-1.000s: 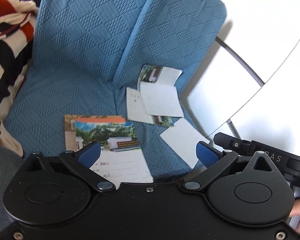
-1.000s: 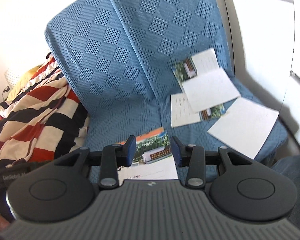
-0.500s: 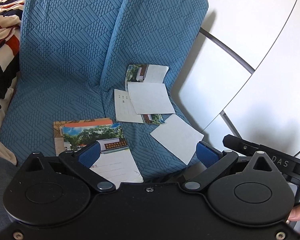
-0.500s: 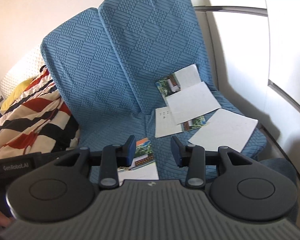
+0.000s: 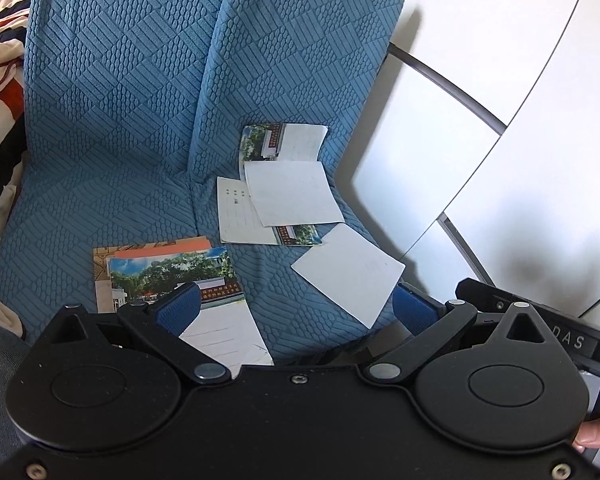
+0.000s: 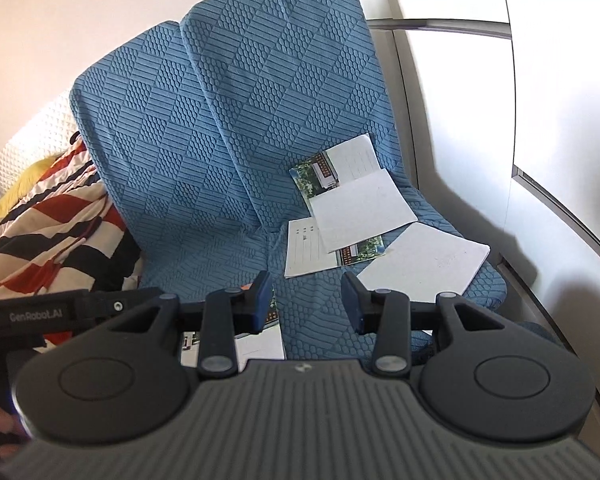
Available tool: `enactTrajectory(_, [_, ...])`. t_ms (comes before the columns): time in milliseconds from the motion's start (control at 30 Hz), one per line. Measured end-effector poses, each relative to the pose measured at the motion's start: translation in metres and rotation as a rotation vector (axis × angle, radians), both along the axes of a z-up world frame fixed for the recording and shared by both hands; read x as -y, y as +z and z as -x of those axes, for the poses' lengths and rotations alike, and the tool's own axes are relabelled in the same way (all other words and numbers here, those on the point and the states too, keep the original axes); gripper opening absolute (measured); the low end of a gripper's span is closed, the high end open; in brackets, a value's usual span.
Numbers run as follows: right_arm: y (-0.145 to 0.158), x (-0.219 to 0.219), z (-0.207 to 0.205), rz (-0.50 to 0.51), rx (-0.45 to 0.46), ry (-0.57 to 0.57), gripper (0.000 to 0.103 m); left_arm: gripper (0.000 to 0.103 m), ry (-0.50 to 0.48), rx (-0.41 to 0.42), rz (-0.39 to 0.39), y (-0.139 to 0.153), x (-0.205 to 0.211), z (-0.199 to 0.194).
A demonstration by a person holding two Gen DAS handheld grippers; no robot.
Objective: Organize objects
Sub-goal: 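Raise the left gripper up and away from the stack, then move the left gripper toward the remaining white notebooks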
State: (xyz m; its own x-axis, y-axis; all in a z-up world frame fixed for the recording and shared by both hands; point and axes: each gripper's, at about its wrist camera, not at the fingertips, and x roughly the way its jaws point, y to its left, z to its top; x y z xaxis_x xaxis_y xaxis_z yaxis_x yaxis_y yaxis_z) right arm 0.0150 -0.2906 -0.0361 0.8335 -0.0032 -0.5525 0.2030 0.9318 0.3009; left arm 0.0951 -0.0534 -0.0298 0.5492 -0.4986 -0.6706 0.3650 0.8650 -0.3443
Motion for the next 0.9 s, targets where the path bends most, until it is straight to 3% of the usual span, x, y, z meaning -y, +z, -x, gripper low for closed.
enactTrajectory(333, [-0.014, 0.009, -0.006, 0.007, -0.018, 0.018, 0.042, 0.102, 0.041, 0.014, -0.006, -0.006, 0.003, -0.009])
enactTrajectory(600, [-0.031, 0.014, -0.015, 0.001, -0.024, 0.014, 0.042, 0.102, 0.013, 0.056, 0.014, -0.015, 0.012, -0.019])
enactTrajectory(900, [-0.057, 0.03, -0.035, -0.006, -0.023, -0.035, 0.042, 0.102, -0.013, 0.069, 0.057, -0.029, 0.025, -0.058])
